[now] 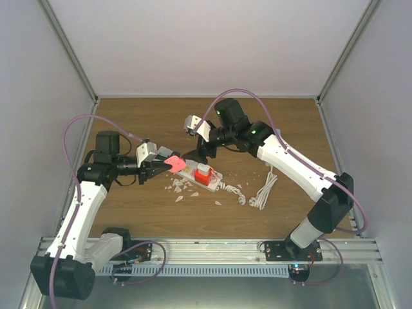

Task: Pull the plug off the socket

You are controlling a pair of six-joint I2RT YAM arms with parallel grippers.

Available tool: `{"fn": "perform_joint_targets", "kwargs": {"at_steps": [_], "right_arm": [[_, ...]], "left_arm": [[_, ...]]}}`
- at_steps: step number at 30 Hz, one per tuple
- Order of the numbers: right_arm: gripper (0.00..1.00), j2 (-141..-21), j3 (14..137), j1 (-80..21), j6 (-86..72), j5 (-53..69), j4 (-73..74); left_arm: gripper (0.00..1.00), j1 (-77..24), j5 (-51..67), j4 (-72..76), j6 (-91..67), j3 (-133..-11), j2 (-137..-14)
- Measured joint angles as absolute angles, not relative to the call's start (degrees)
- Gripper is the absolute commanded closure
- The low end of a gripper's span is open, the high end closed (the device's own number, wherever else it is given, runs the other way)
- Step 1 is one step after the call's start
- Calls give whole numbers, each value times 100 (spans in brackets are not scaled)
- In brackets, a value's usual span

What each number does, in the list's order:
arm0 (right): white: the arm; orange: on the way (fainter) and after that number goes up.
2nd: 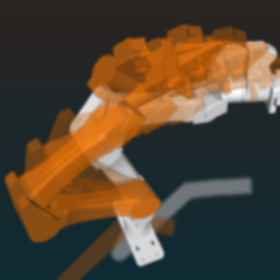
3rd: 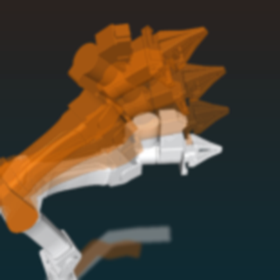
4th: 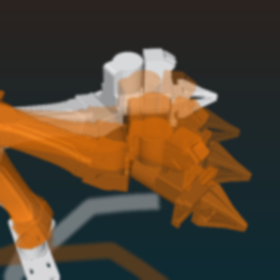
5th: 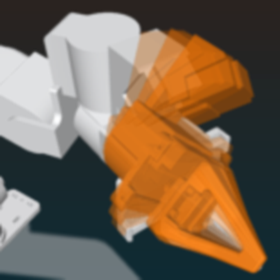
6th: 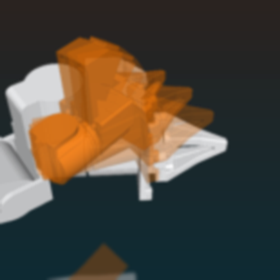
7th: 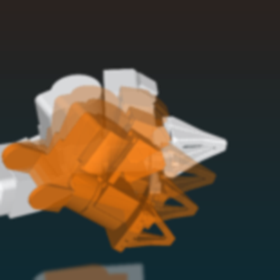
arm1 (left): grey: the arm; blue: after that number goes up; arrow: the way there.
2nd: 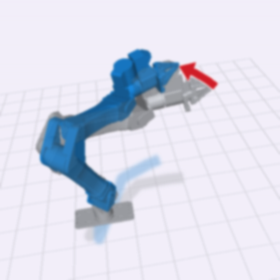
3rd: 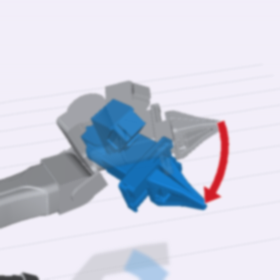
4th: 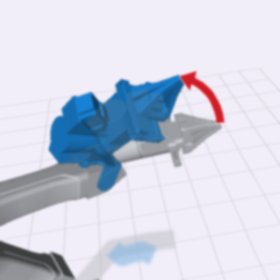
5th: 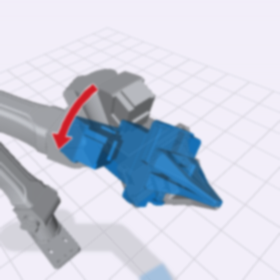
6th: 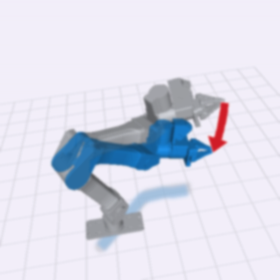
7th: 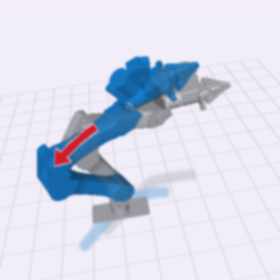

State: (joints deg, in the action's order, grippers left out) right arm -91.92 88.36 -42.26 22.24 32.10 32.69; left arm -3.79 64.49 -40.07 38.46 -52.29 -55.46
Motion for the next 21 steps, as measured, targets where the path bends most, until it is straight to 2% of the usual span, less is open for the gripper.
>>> {"fn": "perform_joint_targets", "kwargs": {"at_steps": [8, 21], "right_arm": [[7, -9194, 8842, -4311, 2346, 3531, 3347], [7, -9227, 8969, -4250, 3122, 4759, 3889]], "left_arm": [[99, -591, 6573, -3999, 3732, -5229, -5430], [99, -740, 7284, -4239, 3767, -5354, -5369]]}}
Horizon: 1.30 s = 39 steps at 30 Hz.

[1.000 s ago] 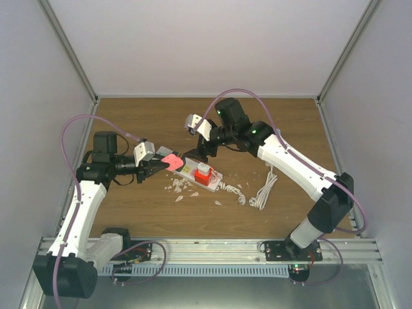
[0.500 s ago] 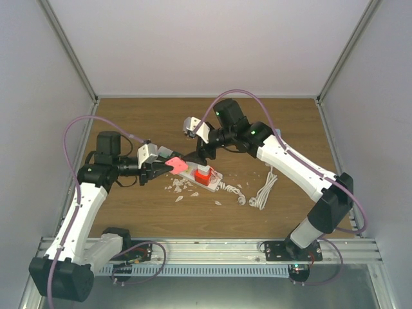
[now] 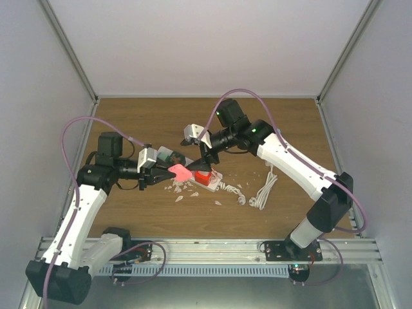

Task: Pull the plug off the socket

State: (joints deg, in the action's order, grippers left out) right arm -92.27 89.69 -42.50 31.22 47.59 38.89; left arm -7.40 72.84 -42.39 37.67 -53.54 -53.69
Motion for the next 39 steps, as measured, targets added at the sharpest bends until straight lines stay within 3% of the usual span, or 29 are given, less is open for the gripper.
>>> {"fn": "perform_joint_targets", "kwargs": {"at_steps": [11, 21, 30, 39], "right_arm": [[7, -9496, 9172, -4346, 3277, 5288, 4163], [2, -9642, 9201, -4300, 2864, 4976, 3975], [1, -9321, 8757, -3573, 2287, 4630, 3444], [0, -8866, 8291, -3527, 2206, 4644, 3208]], "left_arm": [[99, -1004, 7465, -4176, 3653, -5358, -5380], [100, -950, 7349, -4119, 3653, -5481, -5481], [100, -196, 6987, -3771, 3592, -5537, -6152], [100, 1022, 6608, -2724, 2801, -5647, -7417]]}}
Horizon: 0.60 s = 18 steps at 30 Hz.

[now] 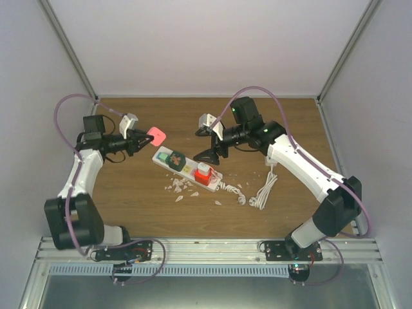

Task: Pull the plug off the socket

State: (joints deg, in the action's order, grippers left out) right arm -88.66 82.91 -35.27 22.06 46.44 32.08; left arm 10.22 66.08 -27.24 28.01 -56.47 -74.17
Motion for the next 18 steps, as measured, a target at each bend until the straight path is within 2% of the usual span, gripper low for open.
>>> {"fn": "perform_joint_targets", "kwargs": {"at_steps": [8, 13, 18], "right_arm": [[0, -8860, 8154, -3529, 2222, 4659, 3192], [0, -8860, 8121, -3531, 2224, 4674, 3188], [0, -8864, 8121, -3551, 2226, 4582, 3188]], "left_arm": [[100, 1715, 5717, -2200, 2180, -6554, -9327], [99, 1855, 5288, -2171, 1988, -7585, -10523], [98, 1909, 5035, -2200, 1793, -8066, -11369]]}}
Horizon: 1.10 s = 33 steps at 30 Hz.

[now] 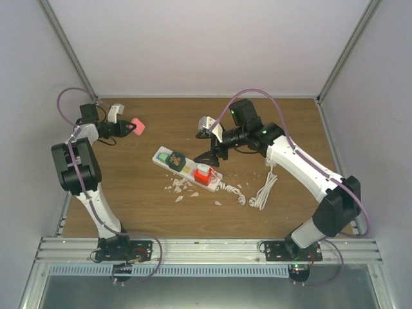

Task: Pull the plug off the socket

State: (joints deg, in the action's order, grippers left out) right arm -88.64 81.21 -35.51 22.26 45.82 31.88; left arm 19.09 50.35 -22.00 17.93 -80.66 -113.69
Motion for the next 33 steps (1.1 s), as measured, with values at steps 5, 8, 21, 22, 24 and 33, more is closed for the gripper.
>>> {"fn": "perform_joint_targets", "kwargs": {"at_steps": [5, 8, 21, 22, 24, 33], "right_arm": [[0, -8984, 8121, -3675, 2287, 4259, 3188], [0, -9135, 8121, -3852, 2357, 3920, 3183], [1, -10575, 9153, -4379, 2349, 2198, 3323], [1, -10713, 9314, -4386, 2338, 2128, 3358], [1, -10930, 9561, -4401, 2316, 2036, 3409], [2, -11749, 10414, -4678, 2290, 1682, 3791]], "left_arm": [[95, 1929, 4777, -2320, 1686, -8468, -11983], [89, 1953, 4657, -2392, 1621, -8731, -12254], [47, 2217, 4501, -2670, 1614, -9126, -12713], [42, 2226, 4484, -2674, 1632, -9126, -12713], [34, 2231, 4460, -2676, 1708, -9105, -12702], [1, 2233, 4307, -2733, 2300, -8444, -11924]]}}
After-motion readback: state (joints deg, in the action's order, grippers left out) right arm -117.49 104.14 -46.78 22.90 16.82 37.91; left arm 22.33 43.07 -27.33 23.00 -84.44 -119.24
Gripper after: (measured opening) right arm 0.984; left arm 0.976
